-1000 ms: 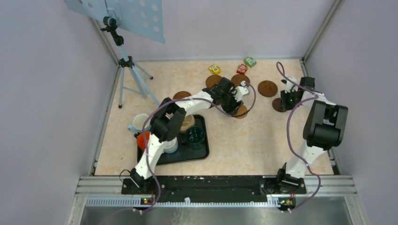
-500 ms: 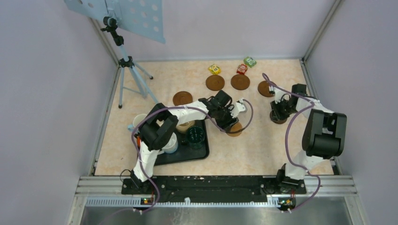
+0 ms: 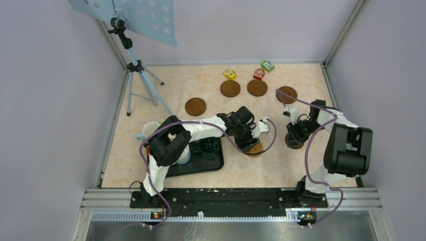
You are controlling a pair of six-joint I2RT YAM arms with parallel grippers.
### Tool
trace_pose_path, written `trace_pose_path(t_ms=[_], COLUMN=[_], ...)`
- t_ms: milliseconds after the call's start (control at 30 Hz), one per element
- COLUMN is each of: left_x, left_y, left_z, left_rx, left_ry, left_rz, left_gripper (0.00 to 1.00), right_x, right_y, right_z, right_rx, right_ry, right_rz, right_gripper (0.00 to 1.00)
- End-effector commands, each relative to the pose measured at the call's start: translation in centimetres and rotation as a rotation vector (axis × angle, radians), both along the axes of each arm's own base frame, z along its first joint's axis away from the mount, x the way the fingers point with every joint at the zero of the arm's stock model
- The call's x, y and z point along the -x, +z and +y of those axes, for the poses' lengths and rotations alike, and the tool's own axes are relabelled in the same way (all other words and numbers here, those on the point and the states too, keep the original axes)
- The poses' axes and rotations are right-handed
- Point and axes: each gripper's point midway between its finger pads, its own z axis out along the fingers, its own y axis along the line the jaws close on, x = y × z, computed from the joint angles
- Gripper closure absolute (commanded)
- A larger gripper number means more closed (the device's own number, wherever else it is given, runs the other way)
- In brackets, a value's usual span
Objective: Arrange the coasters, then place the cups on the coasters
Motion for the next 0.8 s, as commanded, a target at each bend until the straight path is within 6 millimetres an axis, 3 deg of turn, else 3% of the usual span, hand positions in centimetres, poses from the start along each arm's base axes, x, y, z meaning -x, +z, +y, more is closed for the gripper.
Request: trace_pose_path(t_ms=[0, 133, 267, 400, 600, 767], left_x=[1.9, 1.4, 0.7, -1.5, -12.1, -20.7], left_y=[-0.4, 0.7, 1.5, 4.6, 10.3, 13.7], left_z=[1.3, 0.7, 0.2, -0.6, -0.8, -0.9], left_rx=[-0.041, -0.012, -0.005, 0.091, 0.234, 0.369], left_ry=[-0.023, -0.019, -0.013, 0.037, 0.259, 0.426], left_rz=[0.065, 0.044, 0.031, 0.031, -0.074, -0.213], left_gripper=[0.34, 0.30, 0.28, 0.22, 0.13, 0.05], right_x=[1.1, -1.7, -3.7, -6.9, -13.8, -19.1], right_y=[2.7, 5.2, 6.8, 9.0, 12.7, 14.4], right_z=[0.4, -0.2, -0.8, -1.5, -3.1, -5.4], right_rx=[-0.086, -0.112, -0.100, -0.119, -0.155, -0.158], right_ry=[-0.006, -0.041, -0.059, -0.151, -0.361, -0.519], right_rz=[0.034, -0.052, -0.128, -0.235, -0.446, -0.532], right_gripper=[0.71, 0.60, 0.56, 0.51, 0.36, 0.33])
